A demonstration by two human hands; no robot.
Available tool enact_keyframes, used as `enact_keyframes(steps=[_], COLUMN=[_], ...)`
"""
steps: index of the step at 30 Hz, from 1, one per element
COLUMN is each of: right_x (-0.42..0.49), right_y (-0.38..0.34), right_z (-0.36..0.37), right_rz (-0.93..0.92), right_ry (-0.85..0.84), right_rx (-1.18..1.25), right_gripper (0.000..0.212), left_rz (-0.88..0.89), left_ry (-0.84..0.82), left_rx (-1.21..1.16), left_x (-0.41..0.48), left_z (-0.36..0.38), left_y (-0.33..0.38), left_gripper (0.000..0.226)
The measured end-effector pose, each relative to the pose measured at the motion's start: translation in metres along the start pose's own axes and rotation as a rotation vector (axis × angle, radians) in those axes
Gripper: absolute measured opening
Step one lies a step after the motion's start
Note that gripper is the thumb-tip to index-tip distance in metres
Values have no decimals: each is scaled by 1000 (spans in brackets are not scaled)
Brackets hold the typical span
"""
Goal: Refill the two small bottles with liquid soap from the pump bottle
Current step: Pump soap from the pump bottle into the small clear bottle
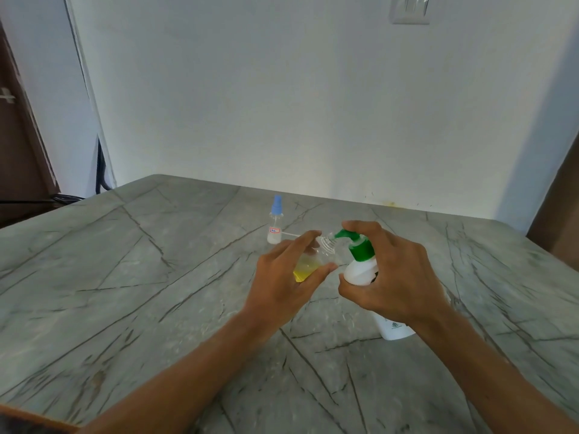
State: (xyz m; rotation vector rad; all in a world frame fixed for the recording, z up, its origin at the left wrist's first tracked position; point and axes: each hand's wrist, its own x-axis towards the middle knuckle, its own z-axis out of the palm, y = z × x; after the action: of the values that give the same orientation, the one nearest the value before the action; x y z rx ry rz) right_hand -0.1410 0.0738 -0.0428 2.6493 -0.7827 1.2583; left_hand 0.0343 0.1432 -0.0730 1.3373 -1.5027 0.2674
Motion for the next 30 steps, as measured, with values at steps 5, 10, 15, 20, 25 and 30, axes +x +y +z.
enact_keyframes(steps=[5,10,15,20,25,30], right_x=[-1,-1,0,1,2,1], right_y=[1,1,1,0,0,1], right_z=[-1,-2,-2,-2,-2,-1], right_rz=[-22,-12,-4,3,20,20], right_ry=[-16,-36,-39,-24,-36,-30], right_rx=[-65,-77,-42,-15,7,-15], right_gripper=[89,95,90,86,80,81], left_rz=[-27,-33,-17,-4,20,7], left_ry=[22,14,7,-15,-30,-29], left_rx=[-27,-26,4,18,18,19], left_x=[2,4,6,5,4,4], left_z=[-1,-3,-6,-5,-4,-2], left_y=[0,2,1,0,-3,-3], left_gripper=[53,55,55,56,55,55])
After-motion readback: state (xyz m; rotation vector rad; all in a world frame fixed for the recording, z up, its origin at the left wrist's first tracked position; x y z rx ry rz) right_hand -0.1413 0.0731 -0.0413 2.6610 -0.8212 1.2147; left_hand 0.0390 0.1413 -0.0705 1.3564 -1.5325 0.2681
